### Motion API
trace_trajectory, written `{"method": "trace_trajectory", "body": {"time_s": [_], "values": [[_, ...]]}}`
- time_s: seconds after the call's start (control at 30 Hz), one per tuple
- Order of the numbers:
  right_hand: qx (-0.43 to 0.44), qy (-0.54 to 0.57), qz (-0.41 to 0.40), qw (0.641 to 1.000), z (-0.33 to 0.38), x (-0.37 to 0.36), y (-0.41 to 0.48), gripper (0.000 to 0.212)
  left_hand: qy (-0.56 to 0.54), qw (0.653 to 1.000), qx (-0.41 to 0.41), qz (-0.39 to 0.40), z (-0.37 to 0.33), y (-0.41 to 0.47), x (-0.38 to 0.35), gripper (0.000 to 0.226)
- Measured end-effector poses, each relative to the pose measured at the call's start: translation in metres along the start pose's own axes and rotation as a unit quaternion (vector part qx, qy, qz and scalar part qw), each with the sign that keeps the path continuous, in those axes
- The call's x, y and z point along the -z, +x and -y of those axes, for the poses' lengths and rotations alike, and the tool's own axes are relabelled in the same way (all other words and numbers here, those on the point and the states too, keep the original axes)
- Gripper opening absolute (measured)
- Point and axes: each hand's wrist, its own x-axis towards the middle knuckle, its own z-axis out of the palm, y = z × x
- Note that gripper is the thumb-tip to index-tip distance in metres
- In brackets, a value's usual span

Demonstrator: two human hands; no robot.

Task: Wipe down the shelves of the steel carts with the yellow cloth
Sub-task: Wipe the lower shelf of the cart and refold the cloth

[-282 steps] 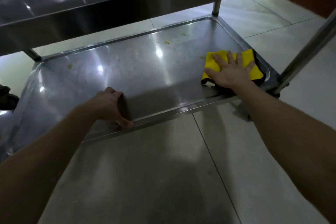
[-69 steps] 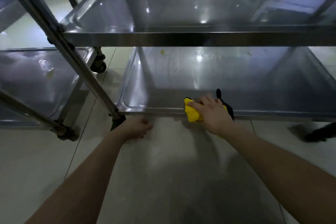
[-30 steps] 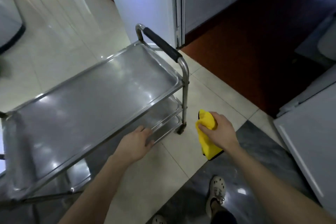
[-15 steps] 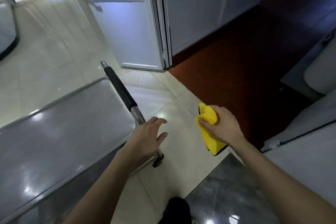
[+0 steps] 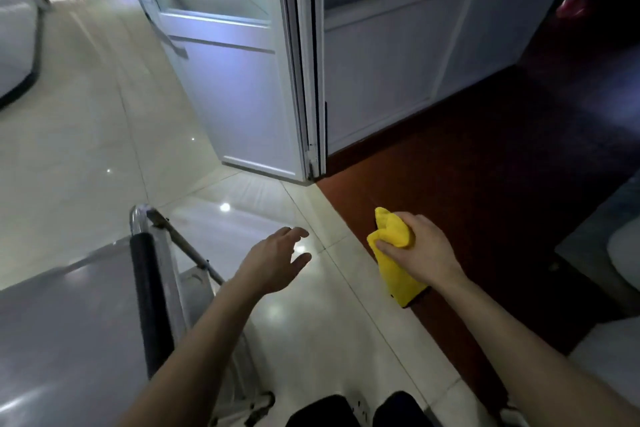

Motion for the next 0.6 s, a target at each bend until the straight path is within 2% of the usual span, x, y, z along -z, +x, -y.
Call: {"method": "trace_trajectory", "body": {"time_s": [0.3, 0.47, 0.6], "values": [[0.115, 0.010, 0.081, 0.990, 0.061, -0.036, 0.245, 0.064, -0.022, 0.987, 0.140, -0.070, 0.087, 0.126, 0.061, 0.048], [0.193, 0.018, 0.178, 0.965, 0.140, -0.091, 0.365, 0.083, -0.055, 0.958, 0.260, -0.103, 0.143, 0.151, 0.096, 0.048], [0.261, 0.000, 0.266, 0.928, 0.222, -0.148, 0.436, 0.062, -0.090, 0.918, 0.354, -0.158, 0.191, 0.152, 0.123, 0.048]]}}
